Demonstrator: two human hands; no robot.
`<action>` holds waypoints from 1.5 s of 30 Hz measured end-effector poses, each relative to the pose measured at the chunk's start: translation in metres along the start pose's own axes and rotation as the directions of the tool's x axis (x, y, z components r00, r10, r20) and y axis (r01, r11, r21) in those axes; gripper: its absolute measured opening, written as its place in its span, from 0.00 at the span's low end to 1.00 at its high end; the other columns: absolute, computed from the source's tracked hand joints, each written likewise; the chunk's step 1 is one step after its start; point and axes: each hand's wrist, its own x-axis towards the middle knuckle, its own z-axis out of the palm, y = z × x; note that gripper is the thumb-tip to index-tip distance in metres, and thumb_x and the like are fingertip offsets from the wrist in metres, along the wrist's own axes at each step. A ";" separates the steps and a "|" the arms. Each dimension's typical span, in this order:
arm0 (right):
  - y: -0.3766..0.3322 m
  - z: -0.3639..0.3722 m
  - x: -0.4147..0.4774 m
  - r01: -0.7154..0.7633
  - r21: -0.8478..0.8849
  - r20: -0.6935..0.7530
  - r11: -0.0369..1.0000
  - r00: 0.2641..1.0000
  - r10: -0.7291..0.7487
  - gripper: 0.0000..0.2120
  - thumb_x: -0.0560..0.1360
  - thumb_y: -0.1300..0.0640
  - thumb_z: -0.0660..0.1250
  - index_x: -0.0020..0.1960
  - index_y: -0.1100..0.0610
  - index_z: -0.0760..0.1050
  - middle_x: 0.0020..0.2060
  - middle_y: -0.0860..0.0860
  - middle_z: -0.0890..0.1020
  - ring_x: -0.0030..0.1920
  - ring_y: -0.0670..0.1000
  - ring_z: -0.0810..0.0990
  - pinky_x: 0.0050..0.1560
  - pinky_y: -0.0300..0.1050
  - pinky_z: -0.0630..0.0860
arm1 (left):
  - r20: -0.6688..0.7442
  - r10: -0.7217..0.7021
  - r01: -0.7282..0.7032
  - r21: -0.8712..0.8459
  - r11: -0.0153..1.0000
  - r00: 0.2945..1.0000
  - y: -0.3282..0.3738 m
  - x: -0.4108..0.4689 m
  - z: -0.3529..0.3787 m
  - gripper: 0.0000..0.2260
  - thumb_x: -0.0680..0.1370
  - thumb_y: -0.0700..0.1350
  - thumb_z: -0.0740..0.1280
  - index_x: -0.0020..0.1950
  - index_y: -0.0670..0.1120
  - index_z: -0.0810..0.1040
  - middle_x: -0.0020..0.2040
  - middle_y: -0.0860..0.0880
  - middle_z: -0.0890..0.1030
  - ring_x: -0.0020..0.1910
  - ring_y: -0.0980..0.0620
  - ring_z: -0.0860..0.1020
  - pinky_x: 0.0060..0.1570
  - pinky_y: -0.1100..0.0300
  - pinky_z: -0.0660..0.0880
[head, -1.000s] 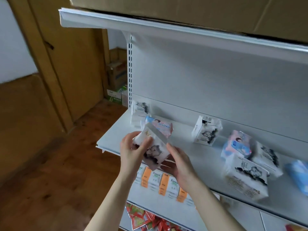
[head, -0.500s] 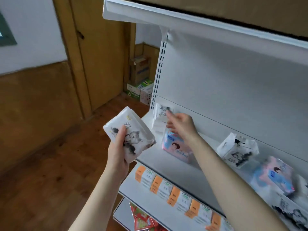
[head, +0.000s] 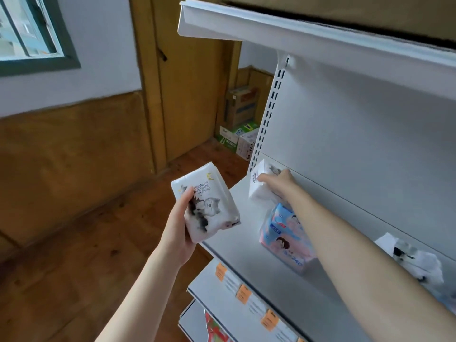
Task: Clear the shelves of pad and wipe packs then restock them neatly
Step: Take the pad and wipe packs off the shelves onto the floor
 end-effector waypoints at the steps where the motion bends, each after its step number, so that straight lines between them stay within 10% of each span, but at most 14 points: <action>1: -0.001 -0.006 -0.001 0.025 0.113 -0.003 0.993 1.000 -0.025 0.37 0.66 0.47 0.71 0.69 0.59 0.63 0.62 0.57 0.74 0.58 0.58 0.76 0.56 0.52 0.76 | 0.016 -0.005 0.005 -0.010 1.000 1.000 0.000 0.001 0.002 0.14 0.75 0.54 0.61 0.54 0.48 0.78 0.48 0.48 0.84 0.46 0.50 0.83 0.50 0.53 0.77; 6: -0.018 -0.054 -0.045 0.130 0.473 0.150 0.871 0.963 -0.226 0.28 0.67 0.46 0.71 0.63 0.55 0.71 0.51 0.53 0.80 0.48 0.53 0.78 0.38 0.44 0.76 | 0.129 -0.034 0.051 -0.131 0.990 0.991 -0.003 0.004 0.012 0.17 0.73 0.57 0.60 0.55 0.50 0.76 0.45 0.48 0.84 0.42 0.51 0.84 0.39 0.58 0.80; 13: 0.000 -0.073 -0.132 0.082 0.676 0.313 0.733 0.868 -0.385 0.28 0.68 0.44 0.66 0.64 0.58 0.74 0.55 0.58 0.79 0.53 0.55 0.77 0.51 0.47 0.73 | 0.293 -0.102 0.203 -0.338 0.919 0.951 -0.023 -0.012 0.035 0.26 0.65 0.65 0.65 0.59 0.55 0.81 0.60 0.47 0.80 0.58 0.39 0.79 0.56 0.34 0.72; 22: 0.069 -0.092 -0.189 0.077 0.565 0.150 0.822 0.970 -0.194 0.10 0.78 0.51 0.62 0.44 0.56 0.77 0.36 0.51 0.79 0.37 0.48 0.77 0.41 0.39 0.72 | 0.559 -0.185 0.408 -0.307 0.860 0.809 -0.065 -0.044 0.061 0.29 0.65 0.69 0.61 0.59 0.55 0.81 0.62 0.45 0.79 0.58 0.40 0.79 0.58 0.27 0.62; 29: 0.090 -0.133 -0.204 0.128 0.513 0.126 0.849 0.967 -0.223 0.22 0.77 0.43 0.59 0.60 0.58 0.77 0.50 0.54 0.82 0.48 0.51 0.80 0.49 0.42 0.76 | 0.682 -0.142 0.496 -0.357 0.792 0.718 -0.096 -0.060 0.079 0.30 0.70 0.70 0.61 0.65 0.55 0.76 0.65 0.47 0.76 0.65 0.39 0.73 0.66 0.27 0.51; 45: 0.141 -0.194 -0.200 0.215 0.524 0.318 0.824 0.848 -0.423 0.08 0.76 0.50 0.65 0.46 0.55 0.77 0.37 0.48 0.82 0.38 0.48 0.80 0.40 0.40 0.76 | 0.436 0.062 0.160 -0.454 0.876 0.898 -0.166 -0.134 0.140 0.31 0.60 0.66 0.71 0.59 0.54 0.81 0.62 0.45 0.79 0.59 0.39 0.78 0.61 0.29 0.63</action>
